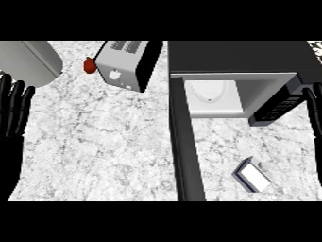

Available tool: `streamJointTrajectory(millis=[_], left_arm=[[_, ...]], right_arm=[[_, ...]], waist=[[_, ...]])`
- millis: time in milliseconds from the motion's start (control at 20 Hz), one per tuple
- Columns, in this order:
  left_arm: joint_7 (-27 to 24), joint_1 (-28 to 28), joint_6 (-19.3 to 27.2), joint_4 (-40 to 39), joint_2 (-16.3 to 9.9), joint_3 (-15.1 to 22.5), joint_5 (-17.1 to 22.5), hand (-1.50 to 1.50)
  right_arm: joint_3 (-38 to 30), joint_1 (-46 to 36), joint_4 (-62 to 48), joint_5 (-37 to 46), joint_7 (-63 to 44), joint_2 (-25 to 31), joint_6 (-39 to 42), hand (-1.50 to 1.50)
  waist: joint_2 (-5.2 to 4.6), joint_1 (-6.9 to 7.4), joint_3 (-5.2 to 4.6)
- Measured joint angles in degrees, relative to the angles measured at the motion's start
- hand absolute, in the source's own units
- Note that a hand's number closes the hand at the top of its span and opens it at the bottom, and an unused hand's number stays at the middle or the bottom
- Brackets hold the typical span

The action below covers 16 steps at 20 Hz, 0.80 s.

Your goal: Pick up the milk, place it into the microwave and close the microwave

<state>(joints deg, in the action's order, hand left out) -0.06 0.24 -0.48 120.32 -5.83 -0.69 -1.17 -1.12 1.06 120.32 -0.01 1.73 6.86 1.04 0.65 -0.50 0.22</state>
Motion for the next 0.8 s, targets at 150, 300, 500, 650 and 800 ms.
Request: streamJointTrajectory(millis=[150,300,500,650,800], left_arm=[[1.7,0.0,0.2,1.8,0.1,0.0,0.0,-1.50],[1.6,1.2,0.5,2.0,0.6,-0.2,-0.3,-1.50],[3.1,4.8,1.3,0.9,3.2,0.5,1.7,-1.50],[1.3,10.5,1.3,2.7,4.5,2.6,1.9,-1.50],[1.5,14.9,2.2,6.1,5.2,5.4,1.2,-1.50]], right_arm=[[1.9,3.3,1.0,-0.7,2.4,-0.4,2.4,-1.50],[3.8,8.6,2.5,-3.4,5.3,0.8,7.5,-1.50],[9.5,15.0,4.3,-11.7,4.7,1.2,15.0,-1.50],[11.3,20.4,5.9,-14.8,5.9,2.3,19.1,-1.50],[13.1,26.4,8.2,-15.6,7.8,2.9,21.8,-1.50]], waist=[[-0.30,0.21,-0.11],[-0.41,0.12,-0.14],[-0.40,0.11,-0.16],[-0.38,0.26,-0.18],[-0.38,0.25,-0.20]])
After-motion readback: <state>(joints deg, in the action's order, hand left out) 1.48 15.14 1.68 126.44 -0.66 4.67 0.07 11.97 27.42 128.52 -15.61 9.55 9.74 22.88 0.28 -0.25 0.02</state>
